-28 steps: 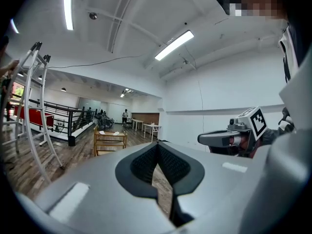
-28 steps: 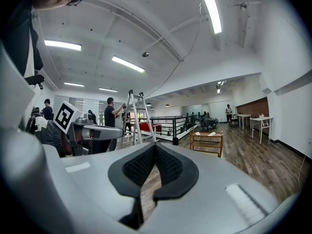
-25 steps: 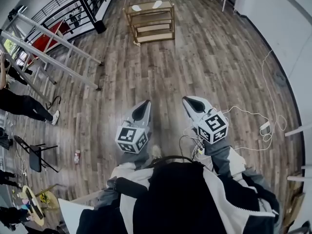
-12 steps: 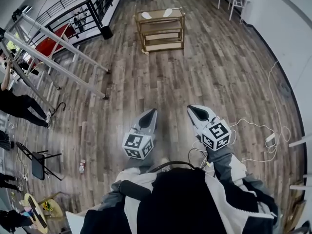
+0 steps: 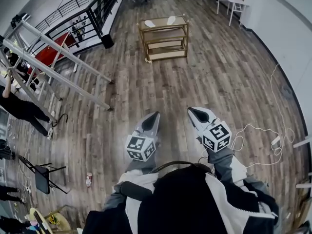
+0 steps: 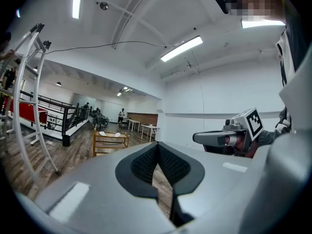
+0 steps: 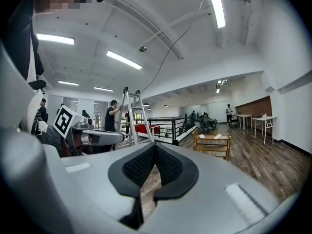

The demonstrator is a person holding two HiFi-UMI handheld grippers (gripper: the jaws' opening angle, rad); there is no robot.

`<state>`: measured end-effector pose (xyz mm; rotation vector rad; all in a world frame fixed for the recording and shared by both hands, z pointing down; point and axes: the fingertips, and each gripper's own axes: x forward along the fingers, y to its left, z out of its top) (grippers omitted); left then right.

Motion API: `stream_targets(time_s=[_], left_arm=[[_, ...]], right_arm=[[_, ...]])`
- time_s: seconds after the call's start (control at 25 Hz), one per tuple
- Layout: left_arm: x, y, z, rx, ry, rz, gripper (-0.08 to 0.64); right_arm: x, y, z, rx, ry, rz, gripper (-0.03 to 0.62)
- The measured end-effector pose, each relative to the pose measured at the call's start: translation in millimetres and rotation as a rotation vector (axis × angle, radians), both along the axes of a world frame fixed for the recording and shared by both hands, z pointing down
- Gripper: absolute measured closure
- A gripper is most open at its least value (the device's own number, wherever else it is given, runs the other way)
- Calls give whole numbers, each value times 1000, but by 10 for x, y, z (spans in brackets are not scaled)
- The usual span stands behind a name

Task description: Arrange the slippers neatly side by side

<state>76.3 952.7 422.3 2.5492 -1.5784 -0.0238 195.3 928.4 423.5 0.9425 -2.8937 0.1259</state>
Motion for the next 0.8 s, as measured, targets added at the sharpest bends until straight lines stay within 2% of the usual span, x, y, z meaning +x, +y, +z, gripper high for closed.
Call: stream_targets(time_s=[0.24,0.48,0.8], left_arm=[[-155,-259,65,-7,8,15,548],[-70,-553,153,-13,42,70,548],[9,-1423,114,-15,37,72,548]], right_arm=[[-155,-242,56,-8,7,12,589],[-160,-575,136,-21,13,-1,589],[-177,-1448,81,-15,-1,-23,589]])
